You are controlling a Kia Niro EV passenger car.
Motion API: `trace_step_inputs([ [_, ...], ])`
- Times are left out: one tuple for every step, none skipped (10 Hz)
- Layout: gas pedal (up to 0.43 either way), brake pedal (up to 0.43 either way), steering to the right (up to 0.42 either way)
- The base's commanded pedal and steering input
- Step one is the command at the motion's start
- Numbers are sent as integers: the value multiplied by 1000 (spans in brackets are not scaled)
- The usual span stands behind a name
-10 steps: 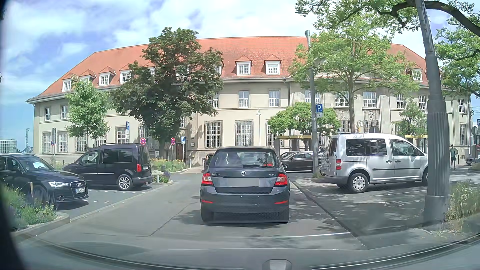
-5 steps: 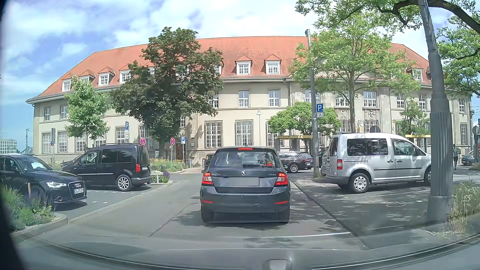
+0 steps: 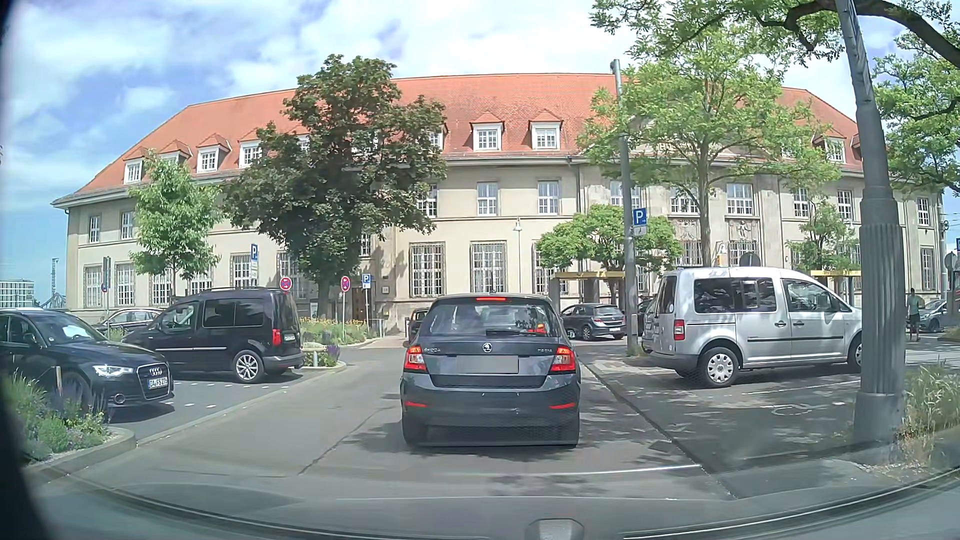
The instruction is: Follow the waypoints while adhering to traffic rules and regulations
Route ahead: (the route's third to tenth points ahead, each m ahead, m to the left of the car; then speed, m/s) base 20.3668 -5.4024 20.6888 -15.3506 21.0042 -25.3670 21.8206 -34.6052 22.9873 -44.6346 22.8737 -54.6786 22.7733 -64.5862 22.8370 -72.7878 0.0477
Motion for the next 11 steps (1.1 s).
trace_step_inputs([
  [0,250,-21],
  [0,250,-22],
  [0,256,-22],
  [0,250,-22],
  [0,250,-22],
  [0,250,-22],
  [0,250,-22],
  [0,250,-22],
  [0,250,-23],
  [0,250,-19],
  [0,250,-18],
])
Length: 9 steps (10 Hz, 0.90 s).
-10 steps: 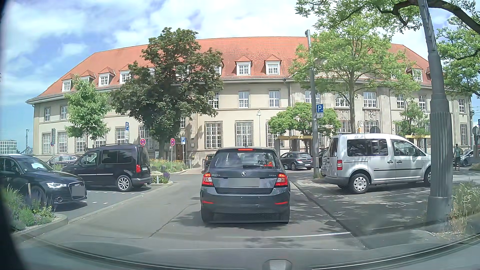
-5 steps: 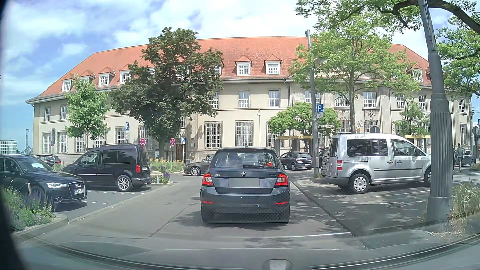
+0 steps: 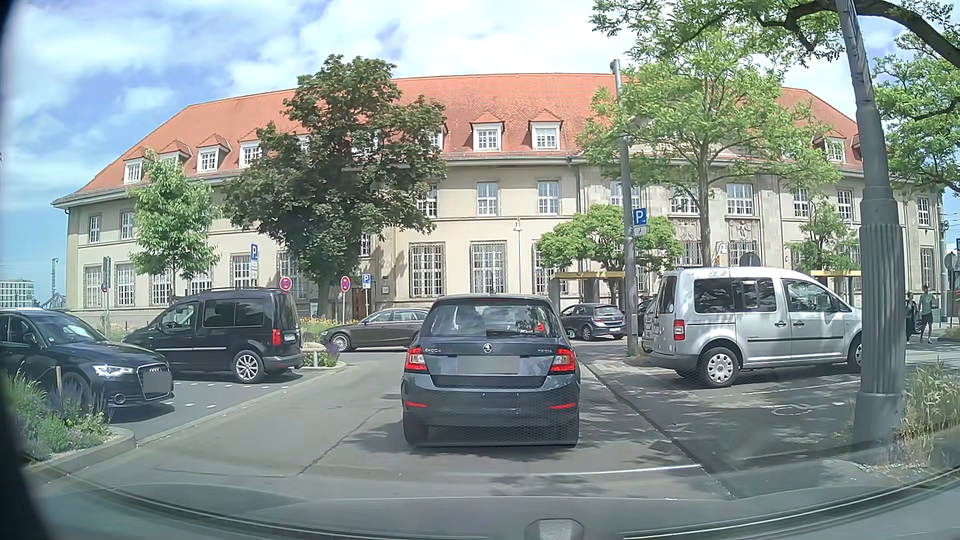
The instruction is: Follow the waypoints while adhering to traffic rules and regulations
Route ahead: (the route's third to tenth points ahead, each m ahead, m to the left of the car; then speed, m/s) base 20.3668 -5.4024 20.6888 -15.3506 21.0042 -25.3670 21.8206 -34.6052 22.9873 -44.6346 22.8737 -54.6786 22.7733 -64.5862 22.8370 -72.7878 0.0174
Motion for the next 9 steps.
trace_step_inputs([
  [0,250,-18],
  [0,250,-19],
  [0,250,-18],
  [0,250,-19],
  [0,250,-18],
  [0,250,-18],
  [0,250,-18],
  [0,250,-19],
  [0,250,-18],
])
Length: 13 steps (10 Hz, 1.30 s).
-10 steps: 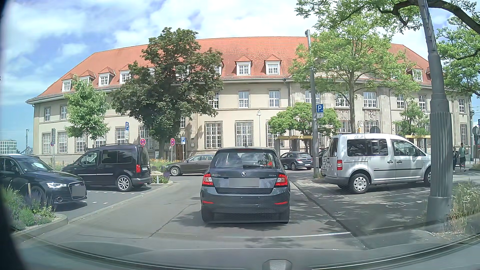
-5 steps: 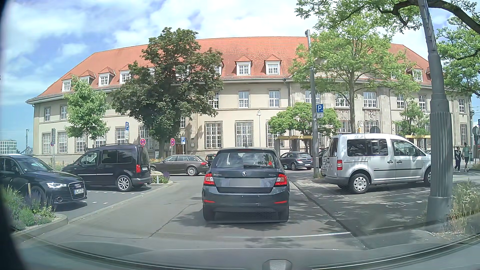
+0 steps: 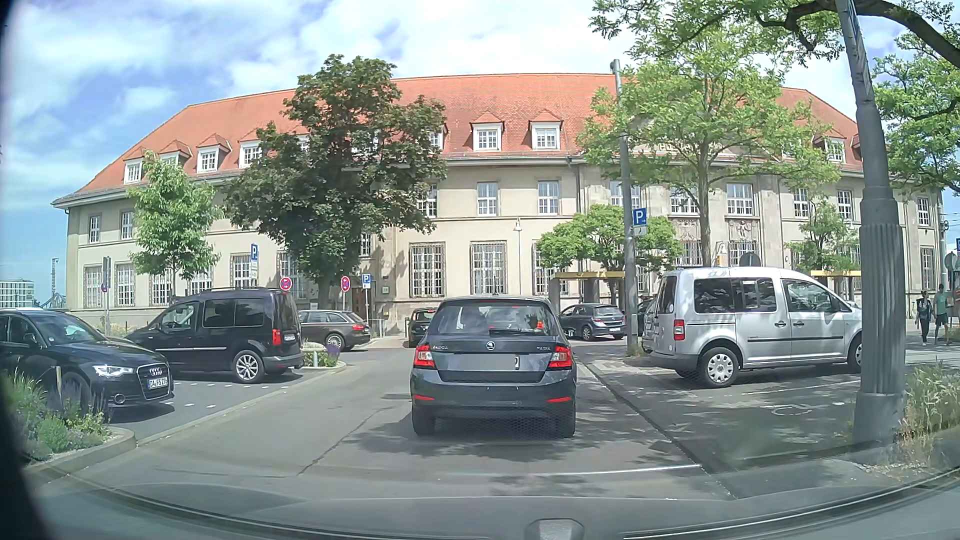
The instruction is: Follow the waypoints while adhering to traffic rules and regulations
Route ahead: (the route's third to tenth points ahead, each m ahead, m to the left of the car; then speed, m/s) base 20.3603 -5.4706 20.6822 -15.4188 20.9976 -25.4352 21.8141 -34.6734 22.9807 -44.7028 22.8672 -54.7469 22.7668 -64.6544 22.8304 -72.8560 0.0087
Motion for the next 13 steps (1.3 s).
trace_step_inputs([
  [0,250,-18],
  [0,250,-19],
  [0,250,-18],
  [0,250,-18],
  [0,250,-18],
  [0,244,-18],
  [0,238,-18],
  [0,238,-19],
  [0,232,-19],
  [0,232,-18],
  [0,232,-19],
  [0,238,-19],
  [0,238,-19],
])
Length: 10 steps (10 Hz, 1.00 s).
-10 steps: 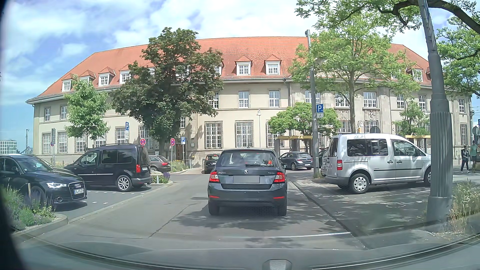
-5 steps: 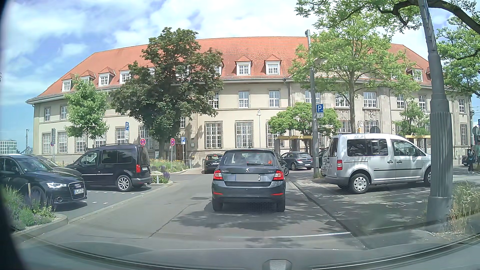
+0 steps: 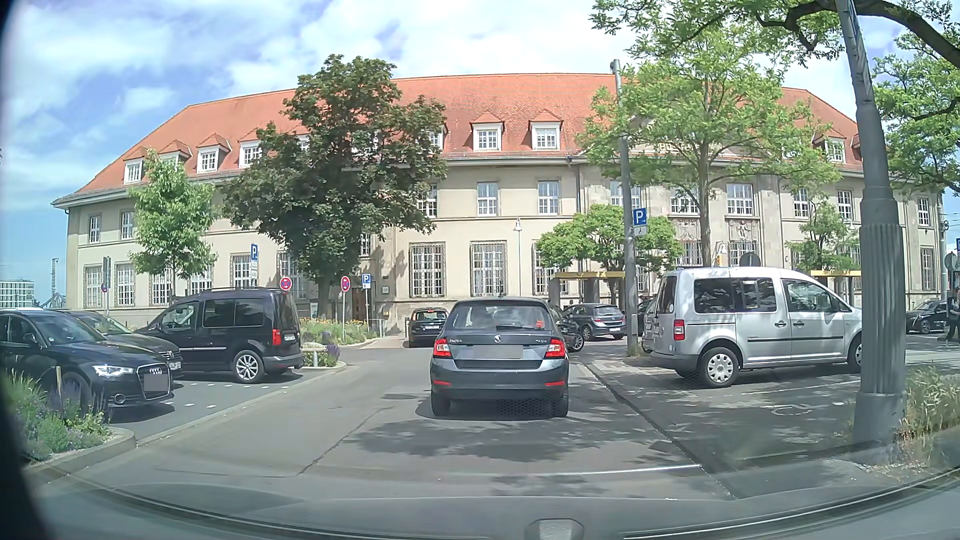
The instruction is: Follow the waypoints while adhering to traffic rules and regulations
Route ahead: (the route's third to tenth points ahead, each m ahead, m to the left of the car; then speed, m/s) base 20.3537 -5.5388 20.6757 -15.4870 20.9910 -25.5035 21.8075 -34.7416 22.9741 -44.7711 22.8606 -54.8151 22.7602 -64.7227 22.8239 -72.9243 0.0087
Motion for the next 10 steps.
trace_step_inputs([
  [0,238,-18],
  [0,244,-19],
  [0,238,-18],
  [0,238,-18],
  [0,238,-16],
  [0,232,-16],
  [0,232,-16],
  [0,226,-16],
  [0,207,-16],
  [0,183,-16],
])
